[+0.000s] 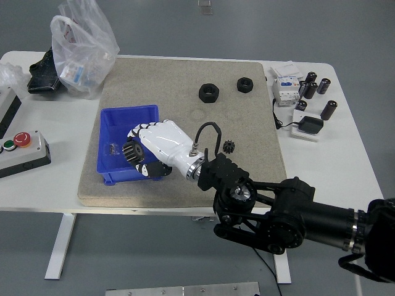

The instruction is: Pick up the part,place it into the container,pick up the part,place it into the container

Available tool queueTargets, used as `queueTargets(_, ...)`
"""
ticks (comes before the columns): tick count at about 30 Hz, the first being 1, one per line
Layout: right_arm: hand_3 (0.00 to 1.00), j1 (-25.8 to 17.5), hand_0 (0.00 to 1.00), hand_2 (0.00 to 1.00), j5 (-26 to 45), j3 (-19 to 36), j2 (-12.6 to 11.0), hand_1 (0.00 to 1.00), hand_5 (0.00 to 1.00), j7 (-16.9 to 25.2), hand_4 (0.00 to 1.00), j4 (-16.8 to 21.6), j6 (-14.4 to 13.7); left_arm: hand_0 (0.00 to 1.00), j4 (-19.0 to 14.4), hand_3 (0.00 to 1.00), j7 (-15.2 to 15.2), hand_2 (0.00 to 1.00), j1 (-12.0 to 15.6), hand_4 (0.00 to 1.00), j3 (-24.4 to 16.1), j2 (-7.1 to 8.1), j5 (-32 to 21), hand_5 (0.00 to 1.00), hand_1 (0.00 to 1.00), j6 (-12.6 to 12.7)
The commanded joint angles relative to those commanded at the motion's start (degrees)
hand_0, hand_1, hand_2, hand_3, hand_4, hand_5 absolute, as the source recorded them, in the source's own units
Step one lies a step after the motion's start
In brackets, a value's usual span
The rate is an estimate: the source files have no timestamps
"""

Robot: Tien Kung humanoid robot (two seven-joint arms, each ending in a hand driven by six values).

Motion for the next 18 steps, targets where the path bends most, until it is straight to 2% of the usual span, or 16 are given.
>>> queueTargets(11,0.82,-1.6,0.433,0.812,-0.3,5.0,-1.2,0.729,0.293,-0.5,0.543,-0.9,0.0,0.665,0.0,0.625,-0.1,0.527,0.1,0.623,0.1,-0.07,0.0,0.242,0.461,0.0)
queueTargets(18,0.822,-5.5,0.413,0.811,-1.6,12.5,-4.1,0.721,0.289,-2.2,0.559,-0.6,0.0,0.665,0.0,0.626,-0.2,0.527,0.2,0.623,0.1,-0.18,0.0,0.241,0.461,0.0)
